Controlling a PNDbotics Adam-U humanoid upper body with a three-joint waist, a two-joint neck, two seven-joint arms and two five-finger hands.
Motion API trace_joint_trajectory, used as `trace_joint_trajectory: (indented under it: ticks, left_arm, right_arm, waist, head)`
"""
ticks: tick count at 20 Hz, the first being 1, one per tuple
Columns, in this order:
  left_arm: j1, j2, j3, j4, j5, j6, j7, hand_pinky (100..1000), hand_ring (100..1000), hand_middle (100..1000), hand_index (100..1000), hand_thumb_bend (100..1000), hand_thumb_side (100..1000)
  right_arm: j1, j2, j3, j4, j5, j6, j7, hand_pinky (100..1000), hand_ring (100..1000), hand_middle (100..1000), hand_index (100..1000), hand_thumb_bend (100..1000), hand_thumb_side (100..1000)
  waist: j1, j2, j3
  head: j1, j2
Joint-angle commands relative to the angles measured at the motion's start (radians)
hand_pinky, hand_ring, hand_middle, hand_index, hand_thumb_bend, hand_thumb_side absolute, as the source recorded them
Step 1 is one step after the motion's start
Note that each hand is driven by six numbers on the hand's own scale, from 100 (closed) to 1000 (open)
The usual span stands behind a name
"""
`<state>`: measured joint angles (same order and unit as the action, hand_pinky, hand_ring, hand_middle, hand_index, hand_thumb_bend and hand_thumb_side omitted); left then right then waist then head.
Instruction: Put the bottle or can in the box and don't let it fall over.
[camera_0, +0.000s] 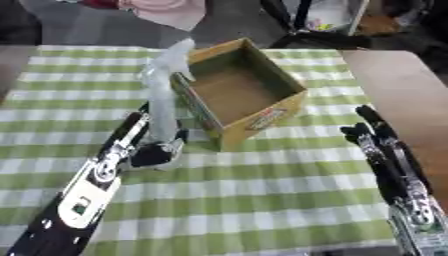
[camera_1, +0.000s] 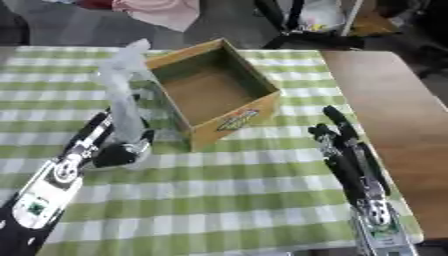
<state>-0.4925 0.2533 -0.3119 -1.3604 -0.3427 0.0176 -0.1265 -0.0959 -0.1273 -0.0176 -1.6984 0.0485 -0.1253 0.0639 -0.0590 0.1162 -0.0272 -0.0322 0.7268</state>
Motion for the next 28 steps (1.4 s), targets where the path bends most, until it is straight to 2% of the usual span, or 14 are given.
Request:
trace_joint_trajectory:
  ticks: [1, 8, 12, 16, 19, 23, 28]
  left_arm:
    - [0.019, 0.014, 0.001, 0.024, -0.001, 0.002, 0.016, 663, 1000, 1000, 501, 100, 304]
    - [0.008, 0.019, 0.006, 0.017, 0.021, 0.001, 0.052, 658, 1000, 1000, 456, 100, 314]
    - [-0.028, 0.035, 0.015, -0.043, 0.046, -0.001, 0.068, 654, 1000, 1000, 445, 100, 325]
    - [-0.092, 0.065, 0.028, -0.130, 0.095, 0.000, 0.080, 654, 1000, 1000, 445, 100, 347]
    - [-0.166, 0.086, 0.040, -0.172, 0.142, 0.023, 0.086, 656, 1000, 1000, 447, 100, 365]
    - [-0.274, 0.077, 0.038, -0.126, 0.187, 0.046, 0.089, 649, 1000, 1000, 450, 100, 368]
    - [-0.410, 0.029, 0.013, 0.010, 0.229, 0.057, 0.050, 653, 1000, 1000, 455, 100, 356]
  right_arm:
    - [-0.006, -0.009, -0.004, -0.010, -0.001, -0.002, 0.000, 875, 817, 1000, 1000, 100, 676]
    - [-0.005, -0.009, -0.003, -0.008, -0.001, -0.003, 0.000, 875, 817, 1000, 1000, 100, 677]
    - [-0.004, -0.009, -0.003, -0.008, -0.001, -0.003, 0.000, 875, 817, 1000, 1000, 100, 677]
    - [-0.001, -0.009, 0.000, -0.006, -0.002, -0.003, 0.002, 875, 817, 1000, 1000, 100, 677]
    - [-0.001, -0.008, 0.006, -0.005, -0.004, -0.003, 0.008, 875, 816, 1000, 1000, 100, 679]
    - [-0.003, -0.006, 0.016, -0.004, -0.008, -0.004, 0.017, 875, 816, 1000, 1000, 100, 679]
    - [-0.023, -0.002, 0.043, -0.006, -0.017, -0.007, 0.043, 875, 816, 1000, 1000, 100, 679]
  waist:
    - [-0.002, -0.010, 0.003]
    - [-0.005, -0.009, 0.002]
    - [-0.005, -0.010, -0.001]
    - [-0.005, -0.013, -0.007]
    - [-0.006, -0.013, -0.018]
    - [-0.012, -0.008, -0.045]
    - [-0.016, 0.012, -0.121]
  head:
    - [-0.004, -0.013]
    - [-0.006, -0.012]
    - [-0.006, -0.011]
    - [-0.003, -0.009]
    - [0.006, -0.010]
    - [0.026, -0.015]
    - [0.071, -0.038]
